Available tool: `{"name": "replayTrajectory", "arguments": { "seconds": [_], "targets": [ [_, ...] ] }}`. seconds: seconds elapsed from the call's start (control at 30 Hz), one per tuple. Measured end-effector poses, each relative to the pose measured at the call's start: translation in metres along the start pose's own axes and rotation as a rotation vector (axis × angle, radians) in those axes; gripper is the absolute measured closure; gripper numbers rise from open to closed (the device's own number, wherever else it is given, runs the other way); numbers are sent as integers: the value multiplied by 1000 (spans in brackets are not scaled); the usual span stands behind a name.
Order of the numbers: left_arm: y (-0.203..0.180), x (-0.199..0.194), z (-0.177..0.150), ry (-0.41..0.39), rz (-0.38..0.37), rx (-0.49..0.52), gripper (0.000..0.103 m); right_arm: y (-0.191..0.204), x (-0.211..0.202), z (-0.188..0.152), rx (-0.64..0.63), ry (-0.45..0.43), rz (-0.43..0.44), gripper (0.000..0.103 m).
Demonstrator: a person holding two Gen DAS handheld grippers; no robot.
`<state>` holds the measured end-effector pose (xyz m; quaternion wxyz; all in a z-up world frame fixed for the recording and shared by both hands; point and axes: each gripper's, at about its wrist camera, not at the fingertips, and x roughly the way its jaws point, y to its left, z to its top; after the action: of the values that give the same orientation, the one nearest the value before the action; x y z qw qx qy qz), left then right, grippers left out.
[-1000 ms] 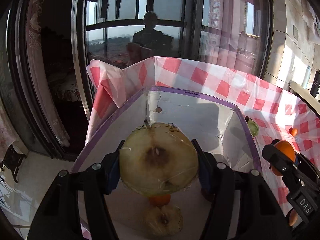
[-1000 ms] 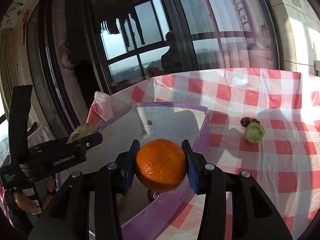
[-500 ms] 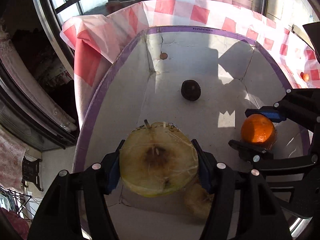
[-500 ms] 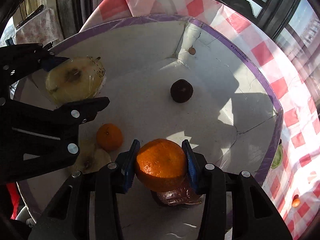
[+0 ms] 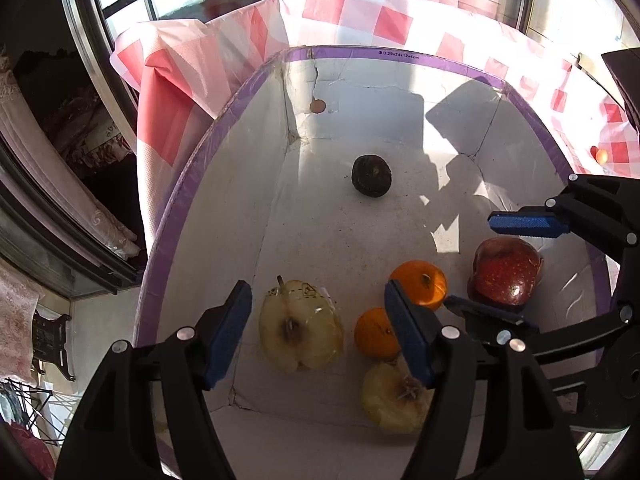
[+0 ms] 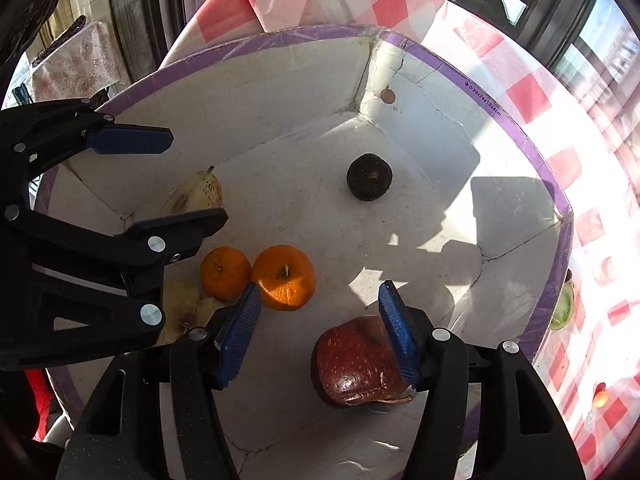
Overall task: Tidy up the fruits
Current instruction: 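Open both tools to drop the pear half and orange into the bin, then move both tools back over the remaining fruits on the tablecloth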
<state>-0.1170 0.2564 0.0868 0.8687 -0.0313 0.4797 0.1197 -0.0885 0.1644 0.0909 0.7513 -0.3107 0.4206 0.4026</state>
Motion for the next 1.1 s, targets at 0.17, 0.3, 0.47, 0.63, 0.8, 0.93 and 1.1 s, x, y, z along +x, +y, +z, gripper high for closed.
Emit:
{"name": "replayTrajectory", "arguments": {
  "seconds": [0.17, 0.3, 0.47, 0.63, 0.8, 0.93, 1.1],
  "targets": [
    [2, -2, 0, -11, 6, -23, 28, -6, -9, -4, 26, -64, 3, 43],
    [1, -6, 1, -21, 33, -28, 24, -10, -21, -12, 68, -169, 2, 35],
    [-18, -36, 6, -145, 66, -44, 18, -30, -56, -41, 186, -384, 27, 30],
    [-66, -105, 12, -515, 2, -56, 2, -90, -101, -110, 423, -663, 31, 17],
    [-141, -129, 18, -671, -205, -8, 2, -163, -107, -205, 731, -737, -107, 17],
    [-223, -95, 20, -624, -293, 94, 2, -217, -85, -276, 966, -578, -260, 17],
    [-295, -7, 27, -474, -350, 127, 2, -254, -68, -336, 1089, -514, -343, 17]
  ]
}}
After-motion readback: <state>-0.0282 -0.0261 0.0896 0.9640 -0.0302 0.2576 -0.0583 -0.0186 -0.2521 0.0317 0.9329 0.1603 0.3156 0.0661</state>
